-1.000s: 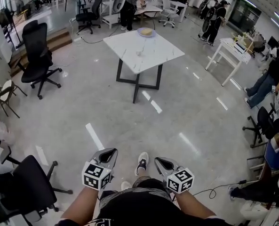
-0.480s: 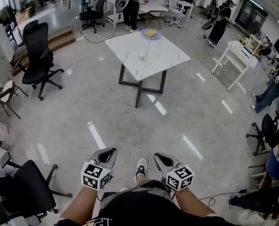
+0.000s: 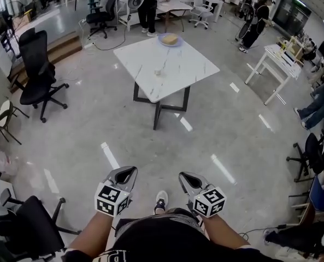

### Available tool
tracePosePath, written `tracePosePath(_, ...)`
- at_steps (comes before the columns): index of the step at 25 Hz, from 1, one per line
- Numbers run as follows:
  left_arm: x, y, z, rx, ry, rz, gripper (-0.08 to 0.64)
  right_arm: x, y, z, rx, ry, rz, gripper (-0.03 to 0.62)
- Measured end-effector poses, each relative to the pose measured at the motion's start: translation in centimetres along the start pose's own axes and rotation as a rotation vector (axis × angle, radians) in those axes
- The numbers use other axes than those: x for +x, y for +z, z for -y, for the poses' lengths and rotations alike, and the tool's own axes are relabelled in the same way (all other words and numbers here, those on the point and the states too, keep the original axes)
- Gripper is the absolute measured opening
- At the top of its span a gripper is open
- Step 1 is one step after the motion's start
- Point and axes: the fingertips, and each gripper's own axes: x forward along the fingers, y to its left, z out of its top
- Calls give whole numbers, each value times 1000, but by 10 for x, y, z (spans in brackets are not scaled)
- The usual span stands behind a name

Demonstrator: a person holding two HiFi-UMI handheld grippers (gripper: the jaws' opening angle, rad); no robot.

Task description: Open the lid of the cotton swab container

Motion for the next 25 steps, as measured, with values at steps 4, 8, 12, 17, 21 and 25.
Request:
tracePosePath(4,24,16,-8,-4,14,-2,60,13,17,22,-11,16,3,0)
tracePosePath(8,46,31,-14,8,26,-3,60,27,33,43,-16,33,10,0)
tracePosePath(12,65,48,-17,13,38,12,60,36,49,62,-27,48,21,0)
tracePosePath(17,89,57,-18,1,53,11,60,45,58,86,-28,62,24,0)
tracePosePath(21,100,63,-21,-1,55,6,60,54,63,97,-25,72,14,0)
tracePosePath(25,109,65,-27,1,64,-2,60,61,64,106,-15,76,10,0)
